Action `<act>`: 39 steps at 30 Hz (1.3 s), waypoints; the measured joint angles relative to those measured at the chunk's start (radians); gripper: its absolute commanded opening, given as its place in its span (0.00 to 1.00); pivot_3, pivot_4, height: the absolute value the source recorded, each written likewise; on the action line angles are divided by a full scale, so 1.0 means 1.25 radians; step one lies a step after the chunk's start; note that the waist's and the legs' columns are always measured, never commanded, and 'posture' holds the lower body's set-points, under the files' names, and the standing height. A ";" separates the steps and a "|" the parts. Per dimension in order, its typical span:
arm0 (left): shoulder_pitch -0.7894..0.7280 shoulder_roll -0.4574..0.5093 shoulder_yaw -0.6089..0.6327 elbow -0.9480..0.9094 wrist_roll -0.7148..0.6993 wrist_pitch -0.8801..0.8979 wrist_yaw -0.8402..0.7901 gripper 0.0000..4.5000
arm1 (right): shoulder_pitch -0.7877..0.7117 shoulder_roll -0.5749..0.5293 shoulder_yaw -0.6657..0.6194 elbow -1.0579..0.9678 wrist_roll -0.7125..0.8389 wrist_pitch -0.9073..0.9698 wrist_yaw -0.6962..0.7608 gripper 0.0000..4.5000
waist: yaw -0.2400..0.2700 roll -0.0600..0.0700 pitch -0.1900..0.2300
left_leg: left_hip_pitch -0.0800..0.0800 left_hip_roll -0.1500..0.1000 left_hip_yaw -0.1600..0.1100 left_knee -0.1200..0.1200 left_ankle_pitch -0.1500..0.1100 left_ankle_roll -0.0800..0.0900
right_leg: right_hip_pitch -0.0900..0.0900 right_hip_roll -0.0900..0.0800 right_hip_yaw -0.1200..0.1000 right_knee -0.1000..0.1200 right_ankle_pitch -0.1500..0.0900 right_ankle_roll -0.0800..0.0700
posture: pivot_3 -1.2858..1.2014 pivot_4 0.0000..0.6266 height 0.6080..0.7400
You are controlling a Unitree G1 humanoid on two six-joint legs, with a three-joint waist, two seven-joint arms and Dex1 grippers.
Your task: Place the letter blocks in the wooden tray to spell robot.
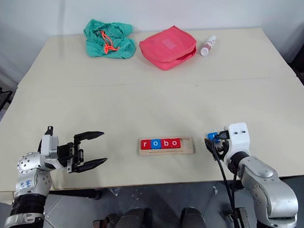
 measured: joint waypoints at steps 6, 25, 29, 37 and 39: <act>0.000 -0.001 -0.001 -0.001 0.000 0.001 0.000 1.00 | 0.032 -0.158 -0.007 -0.003 0.036 -0.049 0.145 1.00 | 0.000 0.000 0.000 | 0.000 0.000 0.001 0.000 0.000 0.000 | 0.001 0.000 0.000 -0.001 0.000 0.000 | 0.52 0.24 1.00; 0.090 -0.031 0.002 -0.108 -0.001 0.003 0.044 1.00 | -0.355 -0.538 0.317 0.654 -0.186 -0.668 0.802 1.00 | -0.003 -0.001 0.000 | 0.000 0.001 0.003 0.001 0.000 0.001 | 0.001 0.000 -0.001 -0.003 0.000 0.000 | 0.52 0.24 1.00; 0.144 -0.030 0.010 -0.149 -0.003 0.010 0.071 1.00 | -0.458 -0.495 0.373 0.779 -0.237 -0.762 0.857 1.00 | -0.002 -0.001 0.000 | 0.000 0.001 0.003 0.002 0.000 0.001 | 0.002 0.000 -0.001 -0.003 0.000 0.000 | 0.52 0.24 1.00; 0.187 -0.029 0.016 -0.200 -0.005 0.017 0.109 1.00 | -0.536 -0.459 0.404 0.885 -0.282 -0.861 0.919 0.87 | -0.002 -0.002 -0.001 | 0.001 0.002 0.002 0.003 0.000 0.001 | 0.003 0.000 -0.001 -0.003 0.000 0.000 | 0.52 0.24 1.00; 0.189 -0.029 0.016 -0.200 -0.005 0.017 0.114 1.00 | -0.536 -0.457 0.405 0.888 -0.285 -0.865 0.932 0.73 | -0.002 -0.002 -0.001 | 0.001 0.002 0.002 0.003 0.000 0.001 | 0.003 0.000 -0.001 -0.003 0.000 0.000 | 0.52 0.24 1.00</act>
